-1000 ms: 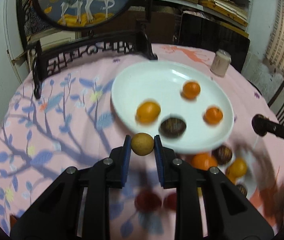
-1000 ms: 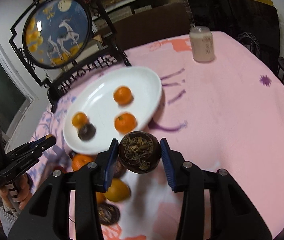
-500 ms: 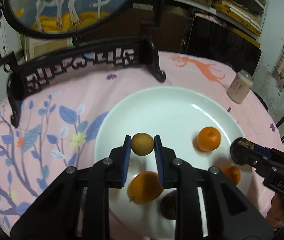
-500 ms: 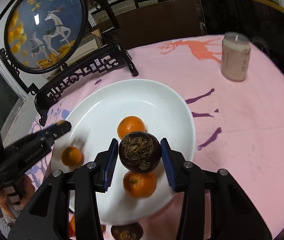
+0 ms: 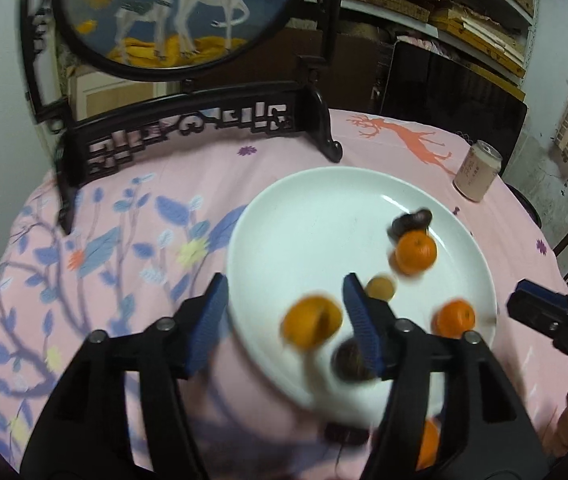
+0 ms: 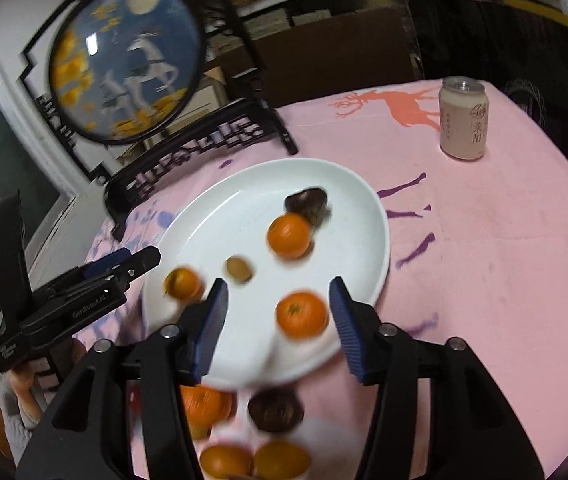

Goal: Organize fruits
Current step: 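Drop the yellow-green fruit onto the plate with the left tool while the right tool drops the dark brown fruit, then grasp a dark red plum with the left tool while the right tool grasps a large yellow-orange fruit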

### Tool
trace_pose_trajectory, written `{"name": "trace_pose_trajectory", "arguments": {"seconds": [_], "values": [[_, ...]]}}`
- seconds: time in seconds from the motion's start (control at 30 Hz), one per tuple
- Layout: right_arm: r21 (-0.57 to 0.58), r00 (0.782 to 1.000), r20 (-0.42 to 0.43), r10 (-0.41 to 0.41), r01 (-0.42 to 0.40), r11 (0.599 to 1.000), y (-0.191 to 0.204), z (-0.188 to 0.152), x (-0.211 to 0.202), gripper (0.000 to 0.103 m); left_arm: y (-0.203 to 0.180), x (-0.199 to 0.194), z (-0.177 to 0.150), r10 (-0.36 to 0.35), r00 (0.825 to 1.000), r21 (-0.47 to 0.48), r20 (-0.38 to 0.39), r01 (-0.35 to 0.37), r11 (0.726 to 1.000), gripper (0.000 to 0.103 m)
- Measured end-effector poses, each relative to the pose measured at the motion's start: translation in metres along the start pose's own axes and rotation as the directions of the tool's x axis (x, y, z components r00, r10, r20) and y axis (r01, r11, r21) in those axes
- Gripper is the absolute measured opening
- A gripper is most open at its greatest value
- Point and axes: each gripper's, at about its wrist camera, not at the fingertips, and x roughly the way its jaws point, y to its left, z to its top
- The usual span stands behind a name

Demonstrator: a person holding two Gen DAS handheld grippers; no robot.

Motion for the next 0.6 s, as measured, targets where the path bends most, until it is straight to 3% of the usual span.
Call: {"name": "trace_pose_trajectory", "arguments": {"seconds": [0.13,0.33,0.6], "values": [[-0.124,0.998,0.021,-0.055,0.057,0.991,0.015,-0.037,-0.022,0.06,0.013,-0.023,-0.038,0.017,1.0,0.014,-0.014,-0.017,1.0,0.067],[-0.163,0.997,0.003,-0.071,0.07,0.984,0.007,-0.08,-0.034,0.06,0.012,-0.041,-0.075,0.012,1.0,0.068,-0.018,-0.011,0.998,0.068],[-0.161,0.996,0.003,-0.094,0.093,0.983,0.004,-0.081,-0.032,0.062,-0.031,-0.027,-0.093,0.025,1.0,0.274,-0.018,-0.019,0.962,0.068]]}}
